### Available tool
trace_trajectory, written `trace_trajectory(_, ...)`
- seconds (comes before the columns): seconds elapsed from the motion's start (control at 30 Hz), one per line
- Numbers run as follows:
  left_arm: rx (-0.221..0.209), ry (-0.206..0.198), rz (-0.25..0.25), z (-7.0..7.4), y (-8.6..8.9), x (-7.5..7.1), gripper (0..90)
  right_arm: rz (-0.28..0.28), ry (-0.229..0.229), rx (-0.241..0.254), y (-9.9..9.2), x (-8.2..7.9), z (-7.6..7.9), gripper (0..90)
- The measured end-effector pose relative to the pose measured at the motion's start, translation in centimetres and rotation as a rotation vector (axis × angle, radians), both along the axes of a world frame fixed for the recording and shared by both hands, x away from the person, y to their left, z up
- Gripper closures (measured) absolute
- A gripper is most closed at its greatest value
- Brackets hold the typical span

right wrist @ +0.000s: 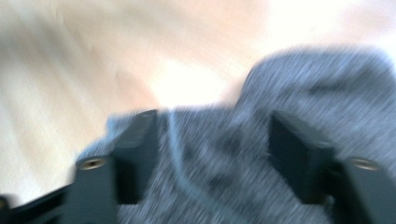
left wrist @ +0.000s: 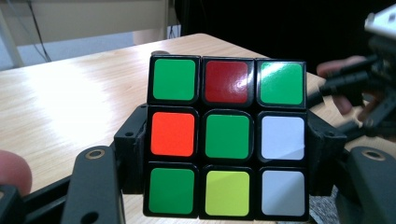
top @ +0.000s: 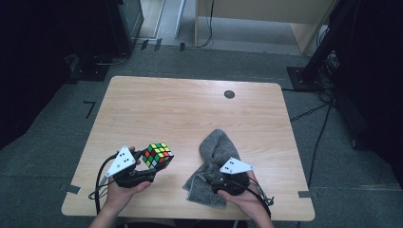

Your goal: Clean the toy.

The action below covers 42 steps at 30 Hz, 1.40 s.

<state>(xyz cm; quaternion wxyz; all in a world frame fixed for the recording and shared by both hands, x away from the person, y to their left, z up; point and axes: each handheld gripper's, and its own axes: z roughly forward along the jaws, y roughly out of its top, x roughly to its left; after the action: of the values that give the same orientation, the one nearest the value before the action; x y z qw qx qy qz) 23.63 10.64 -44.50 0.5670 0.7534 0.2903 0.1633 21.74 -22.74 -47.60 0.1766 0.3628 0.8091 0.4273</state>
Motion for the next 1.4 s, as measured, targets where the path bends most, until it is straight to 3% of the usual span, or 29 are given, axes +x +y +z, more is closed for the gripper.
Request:
trace_trajectory(0.03, 0.002, -0.008, -0.009, -0.1, -0.1, 0.0, 34.1, -0.021, -0.044, -0.01, 0.2, 0.3, -0.2, 12.7)
trace_trajectory(0.07, 0.007, -0.015, -0.017, -0.3, -0.2, -0.1, 34.1, -0.036, -0.077, -0.019, 0.3, 0.7, -0.5, 11.6)
trace_trajectory(0.17, 0.036, -0.027, -0.039, -0.6, -0.5, -0.2, 34.2, -0.055, -0.11, -0.013, 0.8, 2.1, -1.6, 10.3)
trace_trajectory(0.23, 0.048, -0.025, -0.048, -0.8, -0.5, -0.2, 34.1, -0.04, -0.076, -0.031, 1.1, 2.9, -2.5, 9.6)
trace_trajectory(0.3, 0.052, -0.024, -0.056, -0.9, -0.5, -0.2, 34.2, -0.05, -0.009, -0.087, 1.3, 3.7, -3.7, 7.8)
trace_trajectory(0.33, 0.052, -0.024, -0.056, -0.9, -0.5, -0.2, 34.2, -0.05, -0.009, -0.087, 1.3, 3.7, -3.7, 7.8)
trace_trajectory(0.37, 0.054, -0.026, -0.06, -0.9, -0.4, -0.2, 34.2, -0.052, 0.069, -0.113, 1.1, 4.1, -4.7, 7.0)
trace_trajectory(0.4, 0.053, -0.026, -0.059, -0.9, -0.3, -0.1, 34.1, -0.052, 0.085, -0.093, 0.9, 4.1, -4.6, 6.9)
trace_trajectory(0.53, 0.051, -0.019, -0.058, -1.0, -0.2, 0.0, 34.1, -0.002, 0.138, -0.092, 0.3, 3.9, -4.6, 5.4)
trace_trajectory(0.8, 0.067, -0.016, -0.067, -1.3, -0.5, 0.1, 34.2, 0.118, 0.153, -0.146, -0.3, 3.1, -4.5, 0.0)
trace_trajectory(0.87, 0.066, -0.018, -0.07, -1.3, -0.6, 0.2, 34.2, 0.128, 0.156, -0.152, -0.4, 2.9, -4.5, 0.0)
trace_trajectory(1.0, 0.063, -0.011, -0.075, -1.4, -0.6, 0.4, 34.2, 0.115, 0.15, -0.141, -0.5, 2.7, -4.3, 9.7)
trace_trajectory(1.03, 0.068, 0.0, -0.078, -1.6, -0.6, 0.6, 34.2, 0.096, 0.15, -0.124, -0.8, 2.8, -4.2, 13.3)
trace_trajectory(1.17, 0.091, 0.0, -0.083, -1.9, -0.7, 0.8, 34.2, 0.099, 0.184, -0.07, -1.2, 2.9, -3.8, 12.9)
trace_trajectory(1.2, 0.085, 0.001, -0.093, -1.9, -0.6, 0.8, 34.2, 0.114, 0.161, -0.019, -1.6, 2.7, -3.1, 12.3)
trace_trajectory(1.23, 0.077, 0.001, -0.101, -1.9, -0.5, 0.8, 34.2, 0.141, 0.139, -0.008, -1.6, 2.5, -2.7, 10.6)
trace_trajectory(1.3, 0.071, 0.0, -0.11, -1.9, -0.5, 0.8, 34.2, 0.173, 0.125, -0.014, -1.5, 2.2, -2.5, 6.7)
trace_trajectory(1.33, 0.065, -0.008, -0.128, -1.8, -0.4, 0.7, 34.2, 0.229, 0.131, -0.06, -1.2, 2.0, -2.8, 3.8)
trace_trajectory(1.4, 0.071, -0.013, -0.141, -1.9, -0.5, 0.6, 34.2, 0.255, 0.161, -0.124, -0.9, 1.9, -3.7, 3.5)
